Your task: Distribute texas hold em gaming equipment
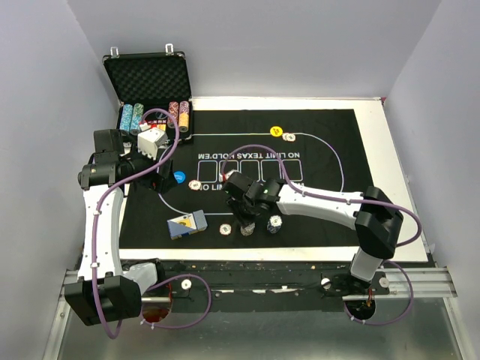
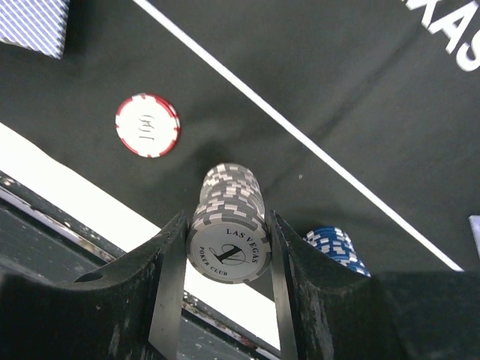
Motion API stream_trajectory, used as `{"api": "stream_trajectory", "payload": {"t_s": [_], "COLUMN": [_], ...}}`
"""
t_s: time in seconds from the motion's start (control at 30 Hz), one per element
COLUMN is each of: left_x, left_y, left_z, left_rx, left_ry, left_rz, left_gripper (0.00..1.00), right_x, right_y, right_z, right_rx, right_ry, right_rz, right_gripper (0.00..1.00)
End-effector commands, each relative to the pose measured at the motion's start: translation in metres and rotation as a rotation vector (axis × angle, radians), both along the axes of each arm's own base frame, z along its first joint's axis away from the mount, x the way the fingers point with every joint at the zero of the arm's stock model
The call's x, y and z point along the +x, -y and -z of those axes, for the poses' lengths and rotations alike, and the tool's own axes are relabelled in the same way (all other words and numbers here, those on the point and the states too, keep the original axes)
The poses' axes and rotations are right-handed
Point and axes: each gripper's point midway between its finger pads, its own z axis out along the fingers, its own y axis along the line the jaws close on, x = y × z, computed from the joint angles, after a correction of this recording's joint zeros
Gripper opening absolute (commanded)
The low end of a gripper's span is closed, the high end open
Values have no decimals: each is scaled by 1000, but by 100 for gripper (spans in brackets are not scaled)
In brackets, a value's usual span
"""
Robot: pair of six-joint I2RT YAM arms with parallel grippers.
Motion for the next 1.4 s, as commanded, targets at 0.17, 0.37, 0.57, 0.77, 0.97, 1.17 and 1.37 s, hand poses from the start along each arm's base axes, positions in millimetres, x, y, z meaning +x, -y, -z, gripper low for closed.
{"api": "stream_trajectory", "payload": {"t_s": [0.17, 0.37, 0.57, 0.77, 0.97, 1.17, 1.37], "left_x": [2, 6, 7, 7, 9, 9, 7], "left_y": [0, 0, 1, 0, -1, -1, -1], "left_z": [-12, -13, -13, -12, -12, -8, -7], "left_rx": [-1, -11, -24, -26, -30, -31, -30], "left_ry": [37, 33, 27, 28, 27, 19, 14], "left_rz": [6, 4, 4, 2, 1, 1, -2], "left_gripper": [99, 99, 99, 99, 99, 99, 99], "right_x": [30, 69, 128, 150, 152, 153, 156], "right_y": [-30, -66, -107, -137, -146, -147, -142], "right_z": [-49, -42, -14, 15, 35, 38, 22], "right_rx": [55, 79, 87, 125, 125, 124, 126], "right_ry": [121, 136, 153, 109, 80, 87, 121], "right_rz": [-24, -46, -26, -31, -33, -36, -20], "right_gripper": [36, 36, 35, 33, 40, 53, 84]}}
